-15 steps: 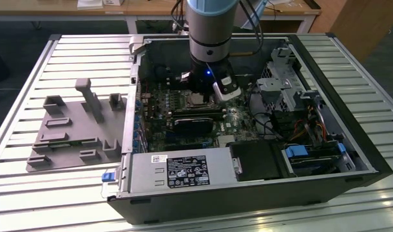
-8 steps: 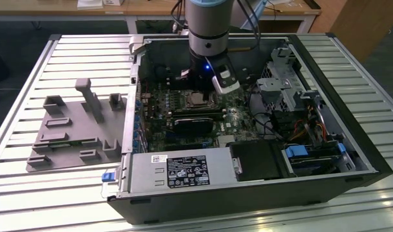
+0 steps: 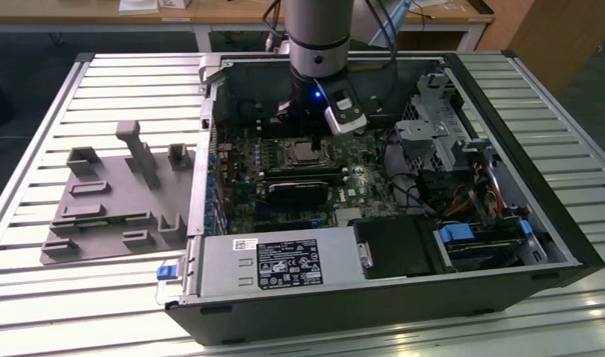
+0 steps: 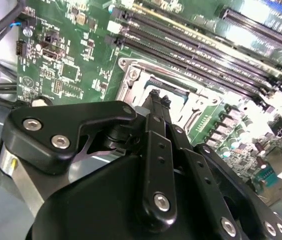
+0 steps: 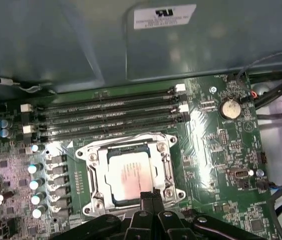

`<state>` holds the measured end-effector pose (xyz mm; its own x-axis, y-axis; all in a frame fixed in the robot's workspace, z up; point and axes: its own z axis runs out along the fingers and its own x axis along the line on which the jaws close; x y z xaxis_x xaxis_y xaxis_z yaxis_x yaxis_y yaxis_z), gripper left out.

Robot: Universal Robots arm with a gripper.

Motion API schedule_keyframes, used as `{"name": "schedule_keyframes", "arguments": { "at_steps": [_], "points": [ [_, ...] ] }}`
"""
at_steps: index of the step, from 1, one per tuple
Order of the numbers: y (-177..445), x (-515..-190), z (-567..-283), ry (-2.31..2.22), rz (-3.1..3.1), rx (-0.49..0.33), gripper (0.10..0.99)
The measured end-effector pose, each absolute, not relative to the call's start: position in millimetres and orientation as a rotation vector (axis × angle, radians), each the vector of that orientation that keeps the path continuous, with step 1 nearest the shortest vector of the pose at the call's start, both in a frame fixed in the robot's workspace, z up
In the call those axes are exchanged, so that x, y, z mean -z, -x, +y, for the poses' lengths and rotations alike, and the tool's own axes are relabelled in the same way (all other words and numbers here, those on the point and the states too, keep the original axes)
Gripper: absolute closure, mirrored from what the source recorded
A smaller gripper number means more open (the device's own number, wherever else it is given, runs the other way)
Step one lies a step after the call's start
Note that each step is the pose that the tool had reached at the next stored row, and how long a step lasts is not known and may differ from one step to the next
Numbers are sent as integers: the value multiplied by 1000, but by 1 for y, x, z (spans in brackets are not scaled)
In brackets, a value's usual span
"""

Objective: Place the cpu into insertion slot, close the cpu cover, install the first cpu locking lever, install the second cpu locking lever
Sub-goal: 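Install the second cpu locking lever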

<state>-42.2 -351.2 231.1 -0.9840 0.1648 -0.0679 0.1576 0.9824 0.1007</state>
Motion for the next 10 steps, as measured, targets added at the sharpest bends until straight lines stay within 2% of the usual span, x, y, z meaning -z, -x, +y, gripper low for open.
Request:
{"name": "schedule_keyframes", "arguments": {
  "at_steps": [10],
  "points": [
    [42,-235,-344,-248,3051,-136,984]
  ]
}}
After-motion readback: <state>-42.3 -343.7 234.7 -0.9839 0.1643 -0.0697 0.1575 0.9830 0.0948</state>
